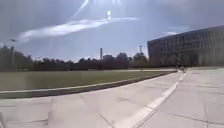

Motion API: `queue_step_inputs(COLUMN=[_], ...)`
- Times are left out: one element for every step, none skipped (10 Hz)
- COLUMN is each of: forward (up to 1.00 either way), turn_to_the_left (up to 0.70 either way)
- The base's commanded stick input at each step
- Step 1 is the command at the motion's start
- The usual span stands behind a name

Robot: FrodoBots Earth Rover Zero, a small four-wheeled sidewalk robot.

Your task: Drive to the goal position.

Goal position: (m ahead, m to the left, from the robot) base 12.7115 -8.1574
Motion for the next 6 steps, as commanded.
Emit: queue_step_inputs(forward=[0.7,0.7,0.7,0.7,0.7,0.7], turn_to_the_left=[-0.35,-0.36,-0.36,-0.36,-0.35,-0.36])
